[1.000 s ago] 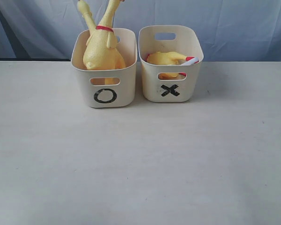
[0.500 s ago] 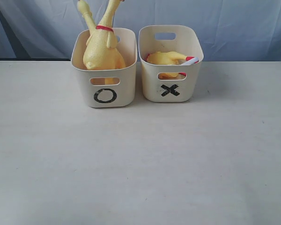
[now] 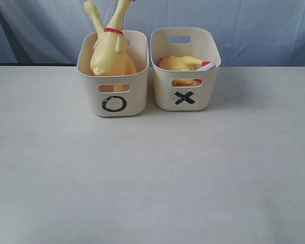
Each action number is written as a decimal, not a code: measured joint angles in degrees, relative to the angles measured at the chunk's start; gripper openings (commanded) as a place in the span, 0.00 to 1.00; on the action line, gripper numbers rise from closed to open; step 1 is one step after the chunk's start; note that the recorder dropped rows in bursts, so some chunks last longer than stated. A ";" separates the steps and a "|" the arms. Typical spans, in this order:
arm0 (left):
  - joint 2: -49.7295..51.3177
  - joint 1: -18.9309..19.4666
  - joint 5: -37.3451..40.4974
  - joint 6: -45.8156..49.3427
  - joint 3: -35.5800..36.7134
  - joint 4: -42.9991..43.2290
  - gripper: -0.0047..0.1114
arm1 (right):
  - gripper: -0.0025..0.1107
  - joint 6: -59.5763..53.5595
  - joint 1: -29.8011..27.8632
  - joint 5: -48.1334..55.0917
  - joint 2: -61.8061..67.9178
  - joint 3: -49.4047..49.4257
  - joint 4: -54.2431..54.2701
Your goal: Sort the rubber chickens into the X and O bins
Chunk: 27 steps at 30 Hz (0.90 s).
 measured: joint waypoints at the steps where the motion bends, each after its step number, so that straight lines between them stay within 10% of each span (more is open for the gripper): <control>1: 0.00 0.00 0.00 -2.06 0.00 -0.68 0.04 | 0.01 0.00 0.00 0.00 0.00 0.00 0.00; 8: 0.00 0.00 0.00 -17.36 0.00 -2.88 0.04 | 0.01 0.92 0.00 0.00 0.00 0.00 0.00; 27: 0.00 0.00 0.00 -18.60 0.00 -3.00 0.04 | 0.01 1.14 0.00 0.00 0.00 0.00 0.00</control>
